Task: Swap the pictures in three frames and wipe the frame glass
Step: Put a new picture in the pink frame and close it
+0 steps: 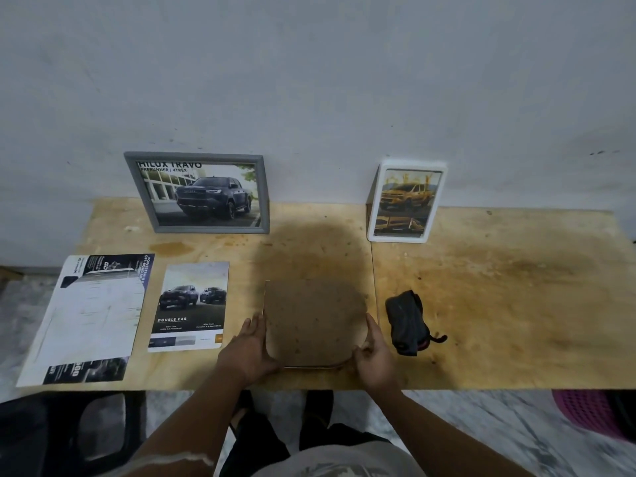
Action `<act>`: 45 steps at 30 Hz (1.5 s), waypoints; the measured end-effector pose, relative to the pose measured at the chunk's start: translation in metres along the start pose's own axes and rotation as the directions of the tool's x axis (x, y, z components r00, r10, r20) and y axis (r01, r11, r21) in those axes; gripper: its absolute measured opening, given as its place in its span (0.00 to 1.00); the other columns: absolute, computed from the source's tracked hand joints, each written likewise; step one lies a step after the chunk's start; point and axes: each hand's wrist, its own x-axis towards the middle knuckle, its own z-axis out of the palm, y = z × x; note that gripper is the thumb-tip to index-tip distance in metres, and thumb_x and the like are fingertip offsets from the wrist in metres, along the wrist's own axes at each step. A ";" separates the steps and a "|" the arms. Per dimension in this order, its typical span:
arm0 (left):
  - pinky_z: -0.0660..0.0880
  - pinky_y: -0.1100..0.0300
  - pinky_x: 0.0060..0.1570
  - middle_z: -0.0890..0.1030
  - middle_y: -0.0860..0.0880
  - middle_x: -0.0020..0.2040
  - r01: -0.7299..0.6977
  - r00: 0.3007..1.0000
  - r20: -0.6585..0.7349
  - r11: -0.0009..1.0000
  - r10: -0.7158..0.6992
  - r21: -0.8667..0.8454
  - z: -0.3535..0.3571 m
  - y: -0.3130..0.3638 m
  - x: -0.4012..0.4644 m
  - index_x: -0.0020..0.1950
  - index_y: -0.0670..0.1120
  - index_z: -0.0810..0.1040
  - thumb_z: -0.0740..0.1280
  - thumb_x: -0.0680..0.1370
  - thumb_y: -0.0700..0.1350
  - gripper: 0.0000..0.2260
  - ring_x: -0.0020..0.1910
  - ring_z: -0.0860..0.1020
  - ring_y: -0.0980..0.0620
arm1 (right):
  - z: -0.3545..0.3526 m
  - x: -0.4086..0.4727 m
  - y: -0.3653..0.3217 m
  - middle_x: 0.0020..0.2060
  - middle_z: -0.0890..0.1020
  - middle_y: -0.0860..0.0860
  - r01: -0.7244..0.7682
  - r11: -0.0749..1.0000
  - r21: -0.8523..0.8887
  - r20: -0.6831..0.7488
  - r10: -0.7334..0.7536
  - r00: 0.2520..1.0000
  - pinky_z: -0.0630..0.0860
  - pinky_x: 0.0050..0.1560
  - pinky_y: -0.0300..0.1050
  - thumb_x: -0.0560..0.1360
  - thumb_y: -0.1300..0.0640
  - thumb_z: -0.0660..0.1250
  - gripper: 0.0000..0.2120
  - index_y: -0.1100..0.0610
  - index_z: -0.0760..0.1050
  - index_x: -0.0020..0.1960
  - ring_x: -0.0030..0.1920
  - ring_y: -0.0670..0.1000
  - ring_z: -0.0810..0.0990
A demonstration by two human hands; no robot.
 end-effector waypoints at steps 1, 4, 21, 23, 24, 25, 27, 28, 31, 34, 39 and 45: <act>0.56 0.48 0.81 0.41 0.49 0.85 0.003 1.000 0.002 1.000 -0.003 0.001 0.000 0.000 0.001 0.84 0.46 0.38 0.73 0.71 0.66 0.57 0.84 0.44 0.48 | 0.000 0.000 0.000 0.44 0.80 0.44 -0.007 1.000 -0.021 0.005 0.007 1.000 0.76 0.39 0.32 0.78 0.65 0.66 0.36 0.43 0.60 0.80 0.41 0.43 0.81; 0.56 0.47 0.81 0.41 0.48 0.85 0.006 1.000 0.002 1.000 -0.007 0.011 0.001 0.000 0.001 0.84 0.47 0.38 0.72 0.73 0.65 0.56 0.84 0.44 0.47 | -0.002 0.003 -0.003 0.45 0.82 0.53 -0.032 0.992 -0.120 0.023 0.035 0.999 0.74 0.36 0.31 0.78 0.61 0.69 0.36 0.45 0.60 0.81 0.41 0.47 0.80; 0.60 0.51 0.79 0.45 0.49 0.85 0.023 0.999 -0.032 0.998 -0.021 0.065 -0.004 0.006 -0.005 0.85 0.47 0.41 0.69 0.78 0.62 0.48 0.84 0.47 0.49 | -0.012 0.023 -0.020 0.73 0.59 0.56 0.047 0.721 -0.691 0.111 0.041 0.993 0.74 0.64 0.62 0.71 0.40 0.72 0.47 0.47 0.49 0.81 0.72 0.62 0.64; 0.62 0.50 0.78 0.48 0.49 0.85 0.030 0.999 -0.046 0.995 -0.025 0.090 -0.004 0.009 -0.005 0.85 0.48 0.42 0.70 0.77 0.63 0.49 0.84 0.49 0.48 | -0.011 0.030 -0.029 0.78 0.49 0.56 0.122 0.637 -0.761 0.182 0.029 0.983 0.67 0.69 0.68 0.71 0.41 0.72 0.51 0.47 0.43 0.82 0.77 0.64 0.54; 0.65 0.48 0.77 0.50 0.48 0.85 0.030 0.998 -0.055 0.994 -0.024 0.104 -0.005 0.010 -0.005 0.85 0.49 0.43 0.71 0.76 0.63 0.49 0.83 0.52 0.47 | -0.010 0.035 -0.032 0.80 0.45 0.56 0.188 0.588 -0.787 0.239 0.010 0.971 0.64 0.71 0.69 0.72 0.43 0.72 0.51 0.48 0.42 0.82 0.79 0.64 0.49; 0.67 0.47 0.75 0.51 0.47 0.85 0.028 0.998 -0.061 0.992 -0.020 0.120 -0.007 0.012 -0.004 0.85 0.50 0.44 0.72 0.74 0.63 0.50 0.82 0.54 0.45 | -0.008 0.040 -0.035 0.81 0.43 0.57 0.257 0.535 -0.805 0.299 -0.008 0.954 0.61 0.73 0.69 0.73 0.46 0.72 0.50 0.50 0.42 0.82 0.80 0.64 0.45; 0.70 0.45 0.72 0.49 0.46 0.84 0.008 0.998 -0.057 0.985 0.002 0.172 -0.014 0.015 -0.001 0.84 0.52 0.44 0.74 0.72 0.63 0.52 0.80 0.58 0.42 | -0.001 0.049 -0.039 0.82 0.42 0.58 0.352 0.442 -0.825 0.395 0.006 0.919 0.56 0.77 0.68 0.74 0.50 0.71 0.49 0.53 0.42 0.83 0.81 0.64 0.40; 0.71 0.45 0.71 0.46 0.45 0.85 -0.012 0.999 -0.049 0.979 0.023 0.202 -0.017 0.016 0.001 0.84 0.52 0.44 0.75 0.72 0.62 0.52 0.79 0.58 0.41 | 0.002 0.052 -0.041 0.82 0.42 0.58 0.371 0.412 -0.833 0.420 0.034 0.907 0.53 0.78 0.68 0.75 0.50 0.71 0.49 0.54 0.42 0.83 0.81 0.63 0.39; 0.65 0.42 0.74 0.36 0.47 0.84 -0.071 0.997 0.028 0.961 0.065 0.269 -0.026 0.019 0.014 0.84 0.52 0.40 0.74 0.73 0.59 0.53 0.82 0.50 0.39 | 0.010 0.059 -0.045 0.82 0.42 0.59 0.381 0.362 -0.851 0.440 0.093 0.893 0.49 0.78 0.70 0.75 0.43 0.71 0.49 0.55 0.43 0.83 0.81 0.64 0.39; 0.57 0.40 0.78 0.28 0.48 0.81 -0.116 0.987 0.138 0.952 0.080 0.282 -0.031 0.018 0.028 0.84 0.51 0.36 0.72 0.77 0.57 0.51 0.83 0.40 0.39 | 0.012 0.063 -0.051 0.82 0.47 0.61 0.375 0.339 -0.863 0.426 0.090 0.900 0.48 0.78 0.68 0.74 0.34 0.66 0.49 0.55 0.49 0.83 0.81 0.63 0.44; 0.50 0.36 0.79 0.26 0.54 0.79 -0.128 0.980 0.176 0.973 0.094 0.190 -0.030 0.005 0.036 0.84 0.55 0.37 0.70 0.75 0.64 0.51 0.83 0.37 0.43 | 0.021 0.069 -0.063 0.81 0.51 0.66 0.360 0.272 -0.892 0.398 0.099 0.912 0.46 0.78 0.69 0.74 0.30 0.64 0.48 0.57 0.50 0.82 0.80 0.67 0.50; 0.36 0.28 0.75 0.22 0.55 0.77 -0.135 0.975 0.212 0.942 0.070 0.309 -0.032 0.003 0.039 0.81 0.59 0.30 0.65 0.75 0.70 0.51 0.81 0.33 0.39 | 0.032 0.069 -0.068 0.78 0.48 0.73 0.379 0.225 -0.897 0.415 0.138 0.899 0.45 0.74 0.74 0.76 0.35 0.65 0.47 0.50 0.42 0.82 0.78 0.74 0.48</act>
